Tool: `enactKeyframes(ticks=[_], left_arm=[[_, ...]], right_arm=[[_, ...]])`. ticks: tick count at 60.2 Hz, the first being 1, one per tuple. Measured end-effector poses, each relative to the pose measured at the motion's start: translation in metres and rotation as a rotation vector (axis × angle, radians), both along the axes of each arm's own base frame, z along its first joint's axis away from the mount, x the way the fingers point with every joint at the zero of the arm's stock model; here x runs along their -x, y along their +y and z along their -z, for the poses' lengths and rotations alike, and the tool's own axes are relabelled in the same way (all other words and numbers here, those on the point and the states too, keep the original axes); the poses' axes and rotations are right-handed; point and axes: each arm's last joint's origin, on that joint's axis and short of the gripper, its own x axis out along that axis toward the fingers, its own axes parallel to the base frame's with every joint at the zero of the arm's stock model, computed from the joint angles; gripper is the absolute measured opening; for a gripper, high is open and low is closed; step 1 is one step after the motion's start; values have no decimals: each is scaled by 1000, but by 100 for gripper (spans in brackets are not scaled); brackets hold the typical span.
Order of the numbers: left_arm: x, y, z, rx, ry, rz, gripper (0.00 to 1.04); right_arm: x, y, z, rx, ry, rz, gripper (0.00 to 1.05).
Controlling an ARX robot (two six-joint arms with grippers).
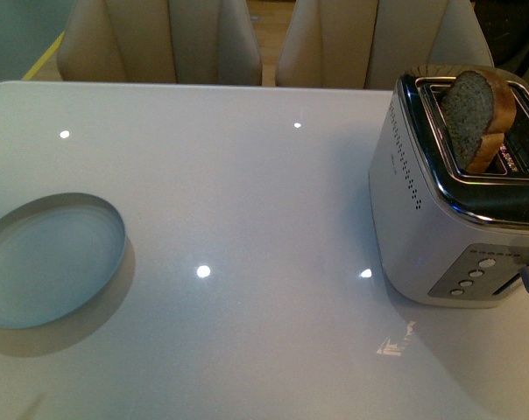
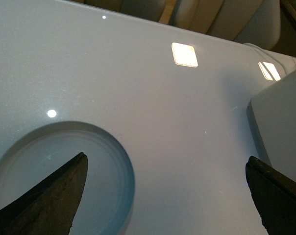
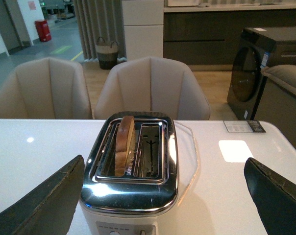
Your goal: Left arm holds plate, right arm toasts bread
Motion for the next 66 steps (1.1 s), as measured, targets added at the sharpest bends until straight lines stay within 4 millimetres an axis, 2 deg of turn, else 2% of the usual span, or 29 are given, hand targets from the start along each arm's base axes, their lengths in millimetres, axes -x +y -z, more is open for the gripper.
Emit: enactKeyframes(ticks=[9, 13, 20, 29, 35, 37, 66], left_arm=[[28, -29, -18, -21, -72, 72, 97], [36, -34, -14, -175, -276, -99, 85], [66, -30, -8, -258, -485, -330, 65], [100, -29, -9, -264, -521, -346, 37], [123, -29, -14, -265, -537, -347, 8], [126, -29, -17, -261, -557, -350, 3], [143, -29, -21, -260, -578, -353, 3]], right_arm=[[0, 0, 0, 0, 0, 0, 96], [0, 0, 0, 0, 0, 0, 96], [0, 0, 0, 0, -1, 0, 96], [0, 0, 0, 0, -1, -1, 96], [0, 0, 0, 0, -1, 0, 96], [0, 0, 0, 0, 0, 0, 96], [0, 0, 0, 0, 0, 0, 96]])
